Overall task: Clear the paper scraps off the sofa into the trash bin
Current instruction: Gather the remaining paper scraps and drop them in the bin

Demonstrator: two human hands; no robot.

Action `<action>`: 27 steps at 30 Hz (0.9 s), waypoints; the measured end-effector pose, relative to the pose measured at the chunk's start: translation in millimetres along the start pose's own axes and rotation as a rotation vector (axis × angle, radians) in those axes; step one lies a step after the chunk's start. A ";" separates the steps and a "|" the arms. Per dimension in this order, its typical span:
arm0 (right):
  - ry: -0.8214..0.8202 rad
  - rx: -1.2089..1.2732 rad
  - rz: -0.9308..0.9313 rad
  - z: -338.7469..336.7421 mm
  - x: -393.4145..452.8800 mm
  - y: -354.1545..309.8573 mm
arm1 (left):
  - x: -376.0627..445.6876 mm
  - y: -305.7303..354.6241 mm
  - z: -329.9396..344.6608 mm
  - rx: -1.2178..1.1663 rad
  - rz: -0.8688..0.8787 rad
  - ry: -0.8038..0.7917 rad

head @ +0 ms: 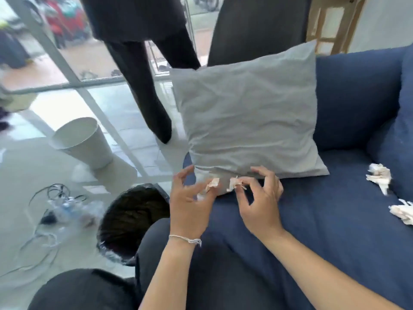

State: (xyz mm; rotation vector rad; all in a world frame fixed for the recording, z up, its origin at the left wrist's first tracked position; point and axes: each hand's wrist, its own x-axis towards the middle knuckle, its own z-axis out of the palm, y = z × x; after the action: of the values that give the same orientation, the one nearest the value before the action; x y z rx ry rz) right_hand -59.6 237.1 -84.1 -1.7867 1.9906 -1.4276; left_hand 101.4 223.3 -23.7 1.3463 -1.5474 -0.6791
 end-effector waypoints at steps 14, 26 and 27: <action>-0.425 -0.023 -0.143 208.4 -2.0 -180.0 | 63.6 -199.8 -259.4 0.359 -0.505 0.254; -0.938 -0.187 0.192 300.7 11.9 -207.8 | 67.1 -228.1 -290.5 0.636 -0.422 -0.172; -0.952 -0.194 0.197 301.9 13.6 -206.4 | 67.1 -228.7 -290.0 0.648 -0.419 -0.182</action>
State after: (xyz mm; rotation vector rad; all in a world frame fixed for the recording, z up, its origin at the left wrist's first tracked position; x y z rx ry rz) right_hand 273.6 87.0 -103.6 -1.7605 1.6961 -0.2050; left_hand 464.7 152.4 -86.1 2.1857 -1.7251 -0.5790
